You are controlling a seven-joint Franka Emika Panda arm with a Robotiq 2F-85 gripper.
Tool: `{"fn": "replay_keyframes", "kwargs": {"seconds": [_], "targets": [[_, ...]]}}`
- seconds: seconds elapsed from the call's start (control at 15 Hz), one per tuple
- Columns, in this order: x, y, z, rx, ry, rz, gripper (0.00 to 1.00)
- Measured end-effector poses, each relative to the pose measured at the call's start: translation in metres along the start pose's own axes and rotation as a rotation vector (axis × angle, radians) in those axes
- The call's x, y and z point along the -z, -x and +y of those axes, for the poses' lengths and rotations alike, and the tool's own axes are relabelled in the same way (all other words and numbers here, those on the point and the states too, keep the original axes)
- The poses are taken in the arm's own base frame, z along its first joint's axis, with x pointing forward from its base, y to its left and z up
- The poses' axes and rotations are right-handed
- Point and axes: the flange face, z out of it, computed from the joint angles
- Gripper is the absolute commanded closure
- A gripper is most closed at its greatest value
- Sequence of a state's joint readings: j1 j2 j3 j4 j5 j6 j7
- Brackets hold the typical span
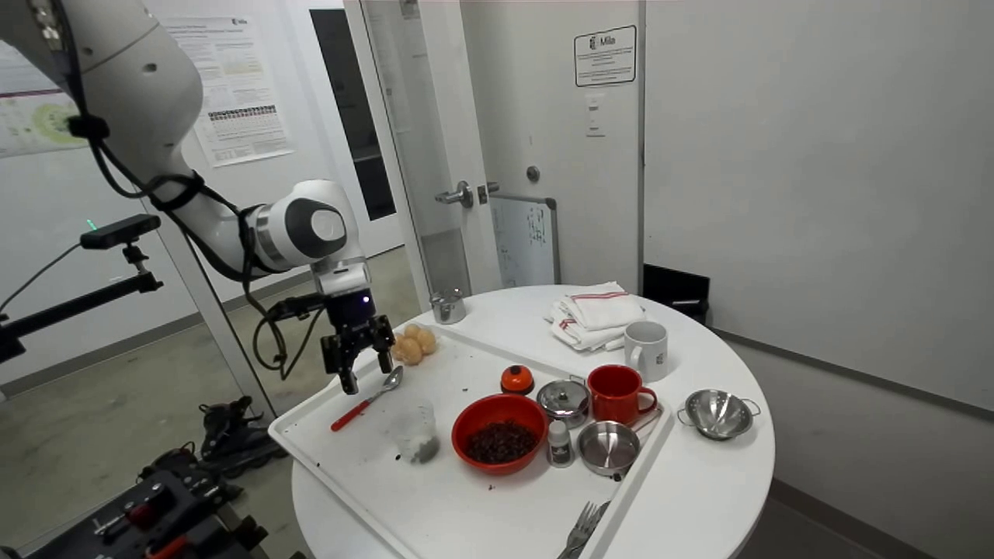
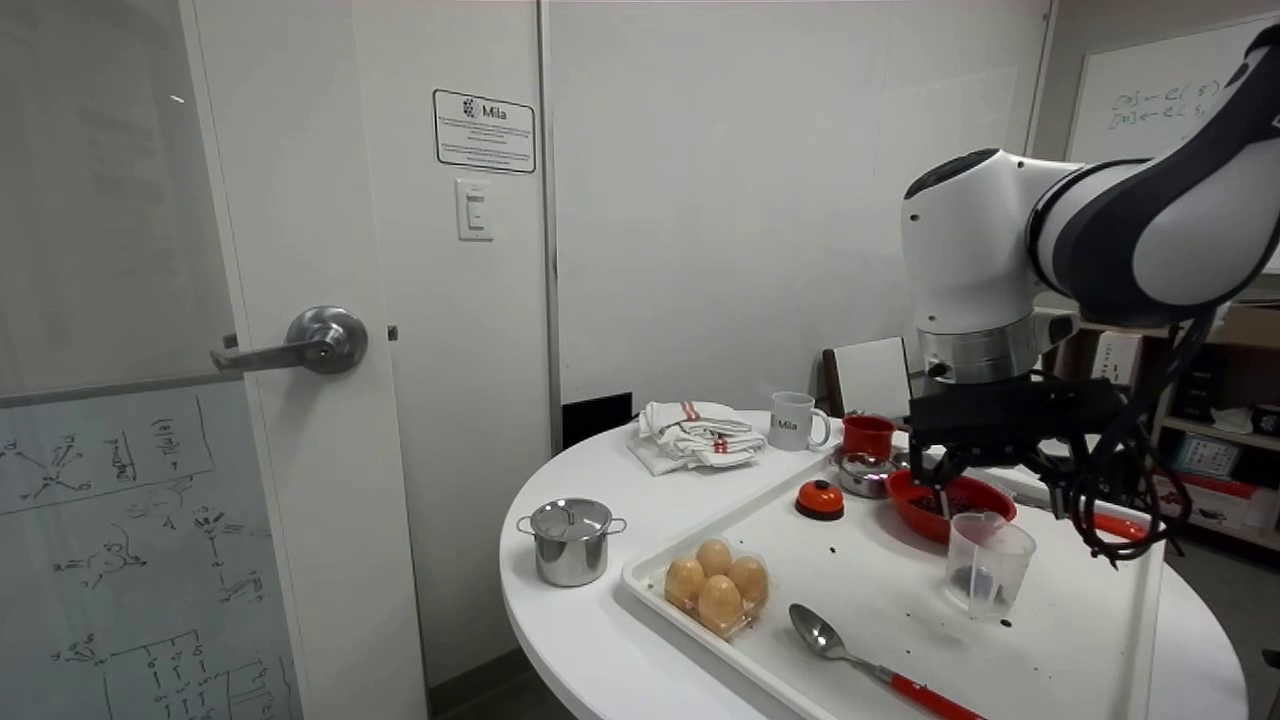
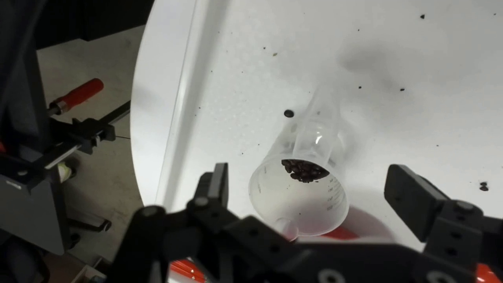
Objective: Pick up the colourless cup from the table, pour some of its contents in the orange bowl and put the cup back on the table.
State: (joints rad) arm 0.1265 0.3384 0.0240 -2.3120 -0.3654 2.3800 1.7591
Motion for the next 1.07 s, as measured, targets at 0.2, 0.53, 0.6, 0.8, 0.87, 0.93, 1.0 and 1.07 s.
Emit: {"fn": "replay_keyframes", "kwargs": {"seconds": [0.2, 0.53, 0.6, 0.8, 0.87, 0.93, 1.0, 1.07], "targets": [[-0.002, 0.002, 0.001, -0.067, 0.010, -0.021, 0.00], [-0.008, -0.003, -0.001, -0.138, 0.004, -0.048, 0.00], [-0.011, -0.007, -0.001, -0.146, -0.002, -0.050, 0.00], [-0.022, -0.018, -0.003, -0.167, -0.013, -0.058, 0.00], [-0.027, -0.020, -0.004, -0.172, -0.009, -0.063, 0.00], [-0.031, -0.022, -0.006, -0.176, -0.002, -0.068, 0.00], [-0.036, -0.022, -0.008, -0.177, 0.005, -0.074, 0.00], [-0.040, -0.021, -0.011, -0.174, 0.011, -0.079, 0.00]]}}
